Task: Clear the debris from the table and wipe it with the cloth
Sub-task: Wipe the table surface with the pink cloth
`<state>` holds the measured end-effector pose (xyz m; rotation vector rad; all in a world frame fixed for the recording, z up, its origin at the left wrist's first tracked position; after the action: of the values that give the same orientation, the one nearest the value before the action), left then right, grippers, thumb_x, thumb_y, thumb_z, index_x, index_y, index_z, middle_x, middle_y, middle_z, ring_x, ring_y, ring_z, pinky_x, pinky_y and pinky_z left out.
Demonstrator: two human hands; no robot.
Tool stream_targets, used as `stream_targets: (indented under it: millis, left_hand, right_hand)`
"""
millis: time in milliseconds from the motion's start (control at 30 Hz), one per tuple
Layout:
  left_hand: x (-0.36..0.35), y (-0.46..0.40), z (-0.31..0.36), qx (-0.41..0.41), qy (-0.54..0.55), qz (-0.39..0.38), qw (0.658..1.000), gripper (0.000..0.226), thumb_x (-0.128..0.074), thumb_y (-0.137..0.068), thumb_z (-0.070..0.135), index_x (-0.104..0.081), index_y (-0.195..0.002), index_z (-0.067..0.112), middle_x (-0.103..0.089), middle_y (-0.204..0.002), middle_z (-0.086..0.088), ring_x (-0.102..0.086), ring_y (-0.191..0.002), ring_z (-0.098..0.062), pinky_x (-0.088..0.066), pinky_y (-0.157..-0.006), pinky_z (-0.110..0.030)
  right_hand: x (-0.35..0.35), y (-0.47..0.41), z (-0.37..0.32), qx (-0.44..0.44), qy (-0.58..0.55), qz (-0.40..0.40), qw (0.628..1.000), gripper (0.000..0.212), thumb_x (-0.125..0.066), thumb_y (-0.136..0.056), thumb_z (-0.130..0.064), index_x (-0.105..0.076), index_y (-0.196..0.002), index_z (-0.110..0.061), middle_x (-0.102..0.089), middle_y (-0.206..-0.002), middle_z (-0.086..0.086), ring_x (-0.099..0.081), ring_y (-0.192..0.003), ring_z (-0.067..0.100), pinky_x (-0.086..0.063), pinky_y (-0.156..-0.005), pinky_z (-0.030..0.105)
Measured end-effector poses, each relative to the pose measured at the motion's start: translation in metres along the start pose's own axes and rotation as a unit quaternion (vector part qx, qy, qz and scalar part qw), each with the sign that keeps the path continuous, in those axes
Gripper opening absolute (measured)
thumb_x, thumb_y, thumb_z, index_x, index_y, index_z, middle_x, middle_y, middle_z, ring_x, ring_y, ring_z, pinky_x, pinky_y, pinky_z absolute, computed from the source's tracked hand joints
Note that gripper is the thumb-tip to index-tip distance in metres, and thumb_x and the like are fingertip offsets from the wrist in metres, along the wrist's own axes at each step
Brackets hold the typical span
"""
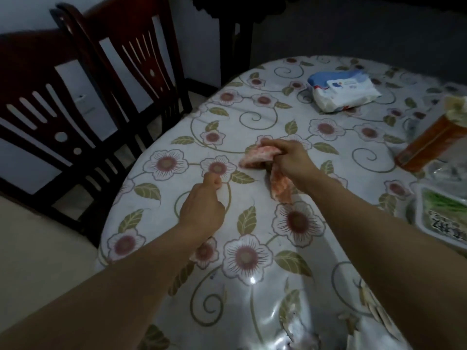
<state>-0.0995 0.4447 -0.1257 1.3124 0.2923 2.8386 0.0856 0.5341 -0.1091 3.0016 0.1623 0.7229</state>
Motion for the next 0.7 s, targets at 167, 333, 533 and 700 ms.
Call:
stream_targets:
  millis: [167,333,533,700]
  left_hand:
    - [0.000,-0.003,-0.008,-0.001,0.031,-0.014,0.999,0.050,-0.036,-0.081,-0.012,-0.042,-0.123,0.013,-0.053,-0.139,0.000,-0.048,-0.128,-0.019,-0.043,-0.101,-0.034]
    - [0.007,0.019,-0.013,0.019,0.056,0.008,0.998,0.052,-0.037,-0.084,-0.012,-0.040,-0.130,0.011,-0.054,-0.138,0.001,-0.051,-0.121,-0.016,-0.038,-0.080,-0.018]
    - [0.004,0.064,-0.030,-0.011,0.052,-0.004,0.999,0.041,-0.046,-0.083,-0.010,-0.050,-0.119,0.007,-0.060,-0.129,0.000,-0.056,-0.115,-0.014,-0.039,-0.082,-0.015]
    - [0.007,0.096,-0.032,-0.045,0.086,-0.015,0.995,0.021,-0.052,-0.089,-0.001,-0.056,-0.108,0.006,-0.068,-0.114,-0.002,-0.062,-0.109,-0.015,-0.046,-0.085,-0.022]
  right_hand:
    - [-0.058,0.010,0.001,0.121,0.172,-0.049,0.976,0.060,-0.043,-0.069,-0.011,-0.055,-0.126,-0.001,-0.049,-0.138,0.017,-0.040,-0.133,0.029,-0.015,-0.107,0.014]
    - [-0.082,0.086,-0.017,0.135,0.136,-0.125,0.973,0.052,-0.041,-0.072,0.000,-0.066,-0.116,-0.014,-0.059,-0.131,0.003,-0.049,-0.126,0.013,-0.035,-0.111,0.030]
    - [-0.105,0.207,-0.019,0.179,0.114,-0.222,0.952,0.043,-0.039,-0.069,0.001,-0.074,-0.094,-0.005,-0.071,-0.108,0.008,-0.057,-0.111,0.006,-0.038,-0.104,0.013]
    - [-0.088,0.257,-0.009,0.055,0.063,-0.319,0.944,0.045,-0.041,-0.065,0.015,-0.074,-0.089,-0.004,-0.073,-0.101,0.007,-0.068,-0.091,0.034,-0.054,-0.081,0.054]
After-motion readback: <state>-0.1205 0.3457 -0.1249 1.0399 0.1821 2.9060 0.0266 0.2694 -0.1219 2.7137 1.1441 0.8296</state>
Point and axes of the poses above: each hand's wrist, its own y-axis away from the middle knuckle, its own x-axis out of the back of the hand, z = x × y, the point moved 10 cm from there along -y, towards the middle knuckle
